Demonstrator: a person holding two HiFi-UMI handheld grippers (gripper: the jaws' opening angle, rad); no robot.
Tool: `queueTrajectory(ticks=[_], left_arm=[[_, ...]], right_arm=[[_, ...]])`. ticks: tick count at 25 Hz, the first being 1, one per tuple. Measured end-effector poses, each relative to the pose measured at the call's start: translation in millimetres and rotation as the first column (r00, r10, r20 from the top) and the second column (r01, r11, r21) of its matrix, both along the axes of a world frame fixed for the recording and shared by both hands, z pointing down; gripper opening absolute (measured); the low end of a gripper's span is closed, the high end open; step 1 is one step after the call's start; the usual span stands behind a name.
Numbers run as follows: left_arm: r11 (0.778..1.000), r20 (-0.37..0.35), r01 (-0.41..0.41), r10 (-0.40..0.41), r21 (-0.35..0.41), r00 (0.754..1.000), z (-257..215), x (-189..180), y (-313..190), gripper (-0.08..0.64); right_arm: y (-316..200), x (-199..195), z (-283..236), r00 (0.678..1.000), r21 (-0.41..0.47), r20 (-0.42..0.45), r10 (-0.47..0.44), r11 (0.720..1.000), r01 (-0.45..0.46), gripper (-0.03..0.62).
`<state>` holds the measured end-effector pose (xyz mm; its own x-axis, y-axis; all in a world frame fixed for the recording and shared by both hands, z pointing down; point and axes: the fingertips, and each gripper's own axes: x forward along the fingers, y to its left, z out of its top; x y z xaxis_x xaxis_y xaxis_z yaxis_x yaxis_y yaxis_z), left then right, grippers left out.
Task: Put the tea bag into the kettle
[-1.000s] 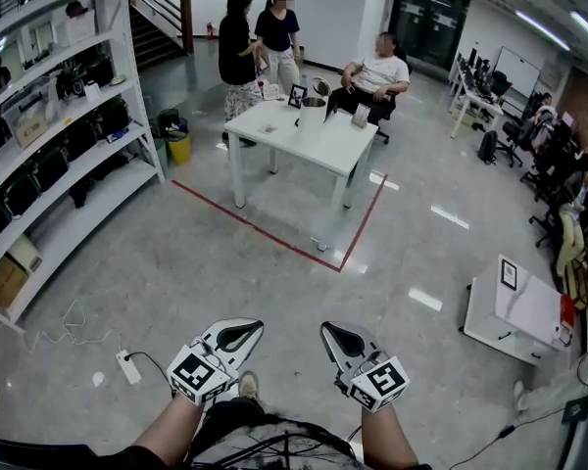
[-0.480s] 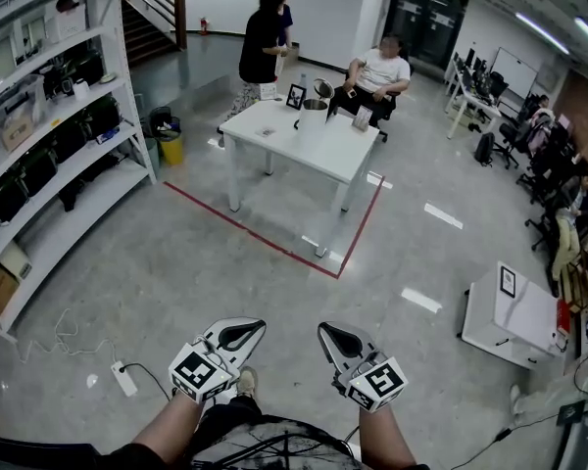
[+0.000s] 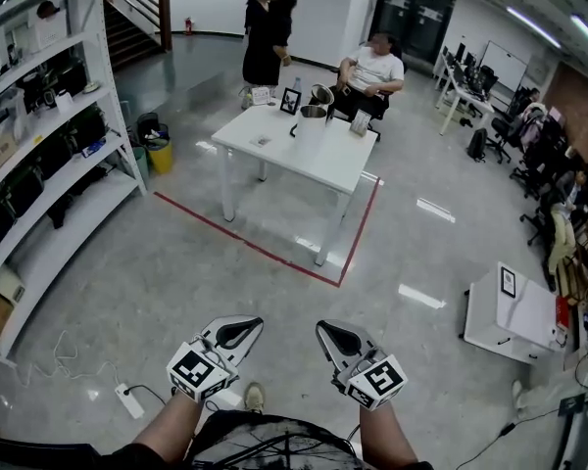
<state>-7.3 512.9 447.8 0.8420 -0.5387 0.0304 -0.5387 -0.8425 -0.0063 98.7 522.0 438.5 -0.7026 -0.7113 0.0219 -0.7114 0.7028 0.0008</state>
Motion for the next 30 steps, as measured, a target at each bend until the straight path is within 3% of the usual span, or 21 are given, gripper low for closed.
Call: queueTrajectory(ticks=[21, 30], left_arm=[[0.999, 0.004, -0.039, 0.039, -0.002, 0.999, 11.6, -44.7, -99.6, 0.008], [0.999, 0.011, -0.048, 0.049, -0.023, 0.999, 17.7, -36.6, -129.7, 0.009]], right_arm=[[-99.2, -50.9, 6.1, 1.0, 0.001, -0.002, 0.021, 1.0, -0.021, 0.011], [-128.1, -44.6, 13.1, 1.0, -0.019, -0.003, 0.021, 1.0, -0.021, 0.011]])
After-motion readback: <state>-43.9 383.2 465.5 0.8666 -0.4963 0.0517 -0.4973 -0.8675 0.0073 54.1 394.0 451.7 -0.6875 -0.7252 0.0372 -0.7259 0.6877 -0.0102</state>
